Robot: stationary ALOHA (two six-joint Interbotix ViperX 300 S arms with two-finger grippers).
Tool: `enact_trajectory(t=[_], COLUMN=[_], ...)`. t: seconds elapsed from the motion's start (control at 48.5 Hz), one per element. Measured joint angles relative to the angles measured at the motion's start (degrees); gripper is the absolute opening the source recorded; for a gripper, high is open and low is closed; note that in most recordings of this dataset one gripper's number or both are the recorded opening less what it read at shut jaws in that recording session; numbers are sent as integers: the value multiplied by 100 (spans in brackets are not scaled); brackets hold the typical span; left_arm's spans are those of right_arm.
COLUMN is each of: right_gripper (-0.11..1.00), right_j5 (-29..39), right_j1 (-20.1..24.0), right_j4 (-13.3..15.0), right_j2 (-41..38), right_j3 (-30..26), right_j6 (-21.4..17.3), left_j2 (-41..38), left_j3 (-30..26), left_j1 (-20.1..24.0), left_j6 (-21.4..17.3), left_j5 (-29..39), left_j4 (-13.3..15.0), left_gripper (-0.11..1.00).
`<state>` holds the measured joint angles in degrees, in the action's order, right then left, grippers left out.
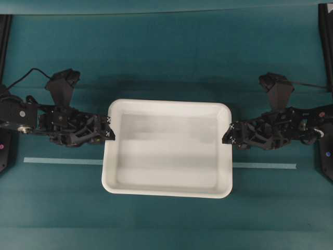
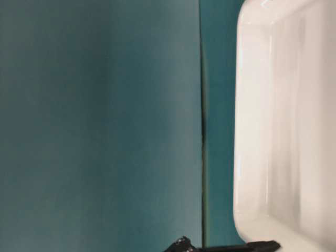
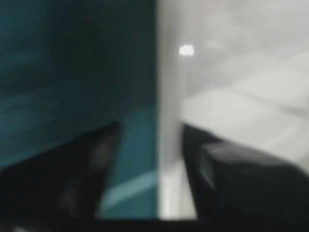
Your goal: Lift the white case with both hands.
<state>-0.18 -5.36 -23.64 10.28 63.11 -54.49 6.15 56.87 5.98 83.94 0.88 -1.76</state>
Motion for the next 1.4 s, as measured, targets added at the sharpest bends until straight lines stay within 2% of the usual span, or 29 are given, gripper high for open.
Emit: enact_trajectory(t=[0.062, 0.124, 0.392, 0.598, 0.722, 0.908, 1.114, 1.403], right_gripper=[81, 81, 81, 81, 81, 81, 81, 81], right_j5=[0, 0, 316, 800, 1169, 1608, 1758, 1863], right_j1=[-9, -18, -62, -185, -369, -615, -703, -703], right_j4=[0, 35, 97, 149, 158, 167, 237, 404], right_j2=[35, 88, 527, 1362, 1925, 2672, 3428, 4263], right_j3=[0, 0, 9, 26, 26, 26, 26, 26], right_j6=[26, 26, 123, 439, 765, 1143, 1608, 2417], left_j2=[0, 0, 272, 1081, 1740, 2435, 2856, 3270], left_j3=[-53, -105, -202, 44, 123, 141, 141, 88], left_j1=[0, -9, -53, -132, -141, -141, -158, -167], left_j6=[0, 0, -26, -176, -545, -958, -1187, -2039], left_j5=[0, 0, 123, 826, 1160, 1248, 1248, 1248], left_j4=[9, 0, 0, 0, 9, 9, 9, 0], left_gripper=[88, 97, 95, 95, 95, 95, 95, 94])
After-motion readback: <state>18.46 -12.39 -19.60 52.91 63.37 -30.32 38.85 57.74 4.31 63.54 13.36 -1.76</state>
